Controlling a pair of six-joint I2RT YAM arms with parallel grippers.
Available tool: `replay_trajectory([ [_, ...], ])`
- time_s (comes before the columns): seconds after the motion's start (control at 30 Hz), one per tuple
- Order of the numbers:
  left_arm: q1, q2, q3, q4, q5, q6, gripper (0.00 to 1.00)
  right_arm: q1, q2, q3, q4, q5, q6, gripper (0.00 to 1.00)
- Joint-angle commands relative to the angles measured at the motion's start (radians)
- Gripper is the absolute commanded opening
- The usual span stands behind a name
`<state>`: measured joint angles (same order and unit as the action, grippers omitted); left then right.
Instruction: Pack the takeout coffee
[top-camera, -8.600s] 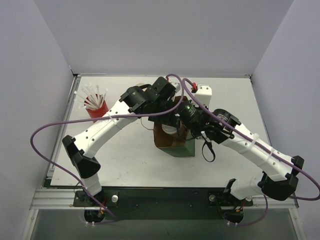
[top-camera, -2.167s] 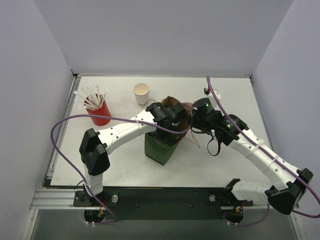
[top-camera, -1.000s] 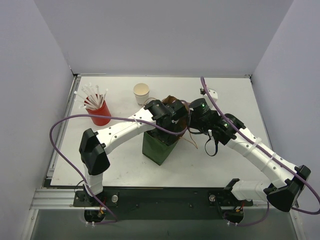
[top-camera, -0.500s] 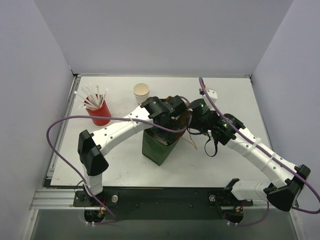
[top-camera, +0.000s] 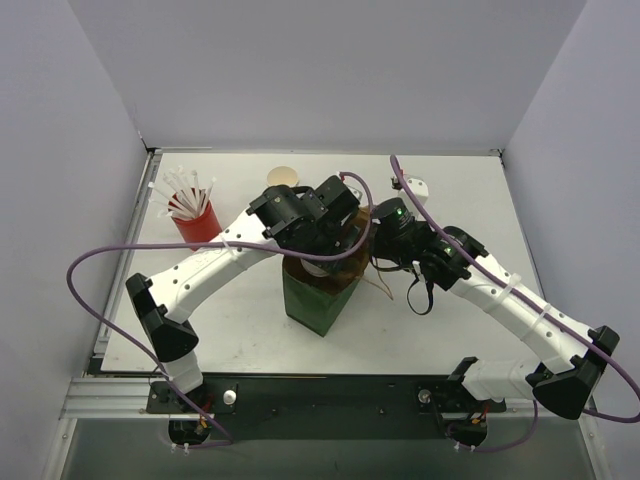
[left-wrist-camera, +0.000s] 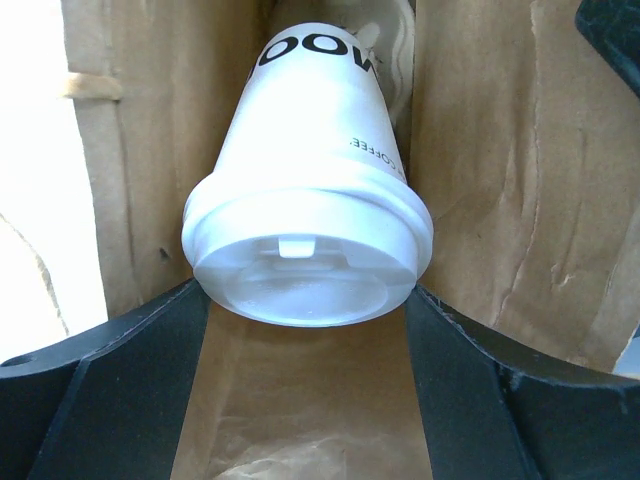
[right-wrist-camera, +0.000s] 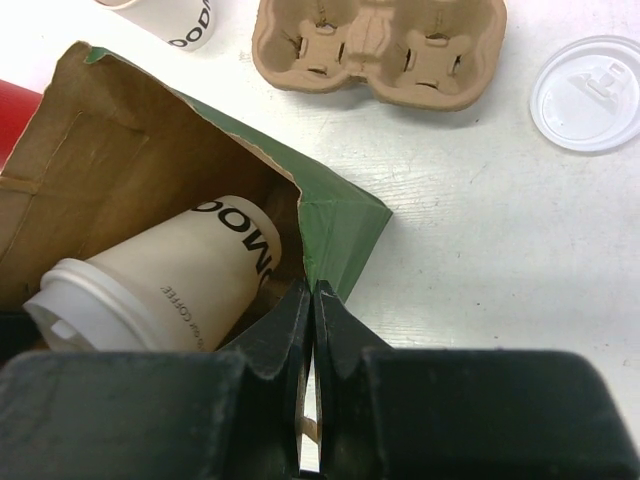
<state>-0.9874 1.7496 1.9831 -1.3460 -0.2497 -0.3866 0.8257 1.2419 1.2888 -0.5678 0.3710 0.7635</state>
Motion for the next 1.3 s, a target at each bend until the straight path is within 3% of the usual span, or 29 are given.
replay_trajectory([
  [0.0,-0.002,-0.065,0.054,0.008,-0.037,-0.008,0.32,0.004,0.011,0.040,-0.047,0.052,-0.010,0.00],
  [0.63,-0.003,-0.097,0.168,0.010,0.010,-0.006,0.31,0.004,0.014,0.038,-0.064,0.078,-0.013,0.00],
  [1.03,-0.002,-0.212,0.135,0.093,0.053,-0.003,0.31,-0.010,0.016,0.063,-0.087,0.097,-0.029,0.00],
  [1.27,-0.002,-0.311,0.135,0.140,0.006,-0.029,0.31,-0.022,0.007,0.058,-0.106,0.106,-0.030,0.00],
])
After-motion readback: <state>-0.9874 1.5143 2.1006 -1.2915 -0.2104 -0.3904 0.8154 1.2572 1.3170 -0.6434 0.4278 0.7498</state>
